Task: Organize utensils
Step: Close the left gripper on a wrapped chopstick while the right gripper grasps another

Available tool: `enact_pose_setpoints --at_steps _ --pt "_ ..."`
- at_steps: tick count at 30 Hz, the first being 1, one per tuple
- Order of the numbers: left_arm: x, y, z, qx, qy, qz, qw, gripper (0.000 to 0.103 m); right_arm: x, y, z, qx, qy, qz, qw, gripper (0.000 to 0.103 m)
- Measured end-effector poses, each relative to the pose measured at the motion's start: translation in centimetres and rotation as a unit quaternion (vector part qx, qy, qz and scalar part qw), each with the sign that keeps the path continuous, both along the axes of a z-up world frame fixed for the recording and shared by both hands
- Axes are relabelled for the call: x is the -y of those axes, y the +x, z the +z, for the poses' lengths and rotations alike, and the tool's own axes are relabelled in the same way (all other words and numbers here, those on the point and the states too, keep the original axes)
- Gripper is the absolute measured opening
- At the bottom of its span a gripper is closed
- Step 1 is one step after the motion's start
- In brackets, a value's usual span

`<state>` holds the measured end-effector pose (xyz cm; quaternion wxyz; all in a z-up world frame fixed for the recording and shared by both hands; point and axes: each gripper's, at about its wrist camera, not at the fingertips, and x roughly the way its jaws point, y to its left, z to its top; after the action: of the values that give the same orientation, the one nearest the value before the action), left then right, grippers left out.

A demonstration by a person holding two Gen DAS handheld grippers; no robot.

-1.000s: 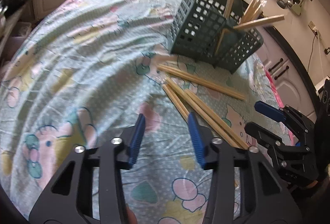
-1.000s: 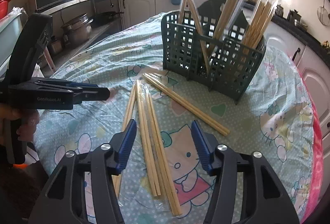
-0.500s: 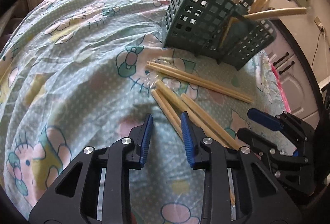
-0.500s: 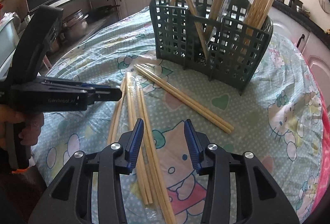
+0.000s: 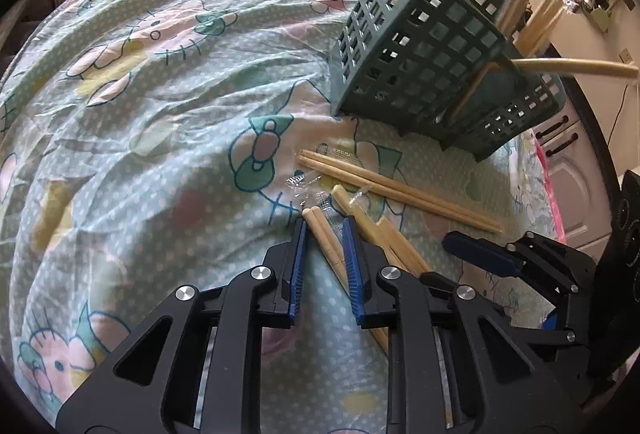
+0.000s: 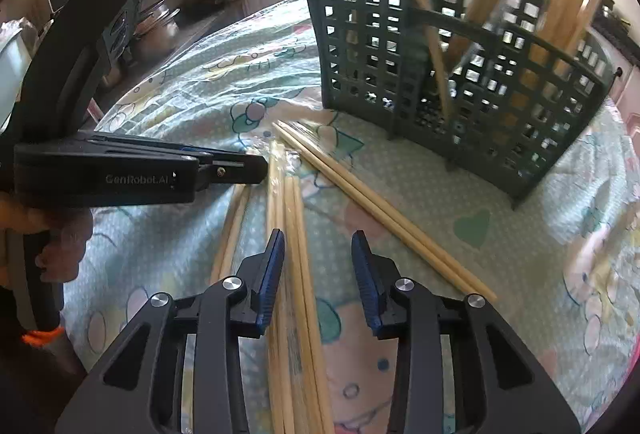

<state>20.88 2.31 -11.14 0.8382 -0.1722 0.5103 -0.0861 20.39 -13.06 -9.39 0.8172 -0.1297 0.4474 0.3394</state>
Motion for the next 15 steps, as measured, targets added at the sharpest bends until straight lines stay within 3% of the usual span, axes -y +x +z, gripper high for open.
enact_pose_setpoints --at_steps 5,15 --pt "-1.0 0.5 -0.2 -0.007 -0.024 0.003 0.9997 0.013 -1.7 1.1 0.1 -0.015 -0.003 0.007 1.0 0.026" --pt "-2.5 1.3 -0.3 -0.017 -0.053 0.013 0.9984 0.013 -3.4 3.3 0.0 -0.05 -0.002 0.0 0.999 0.025"
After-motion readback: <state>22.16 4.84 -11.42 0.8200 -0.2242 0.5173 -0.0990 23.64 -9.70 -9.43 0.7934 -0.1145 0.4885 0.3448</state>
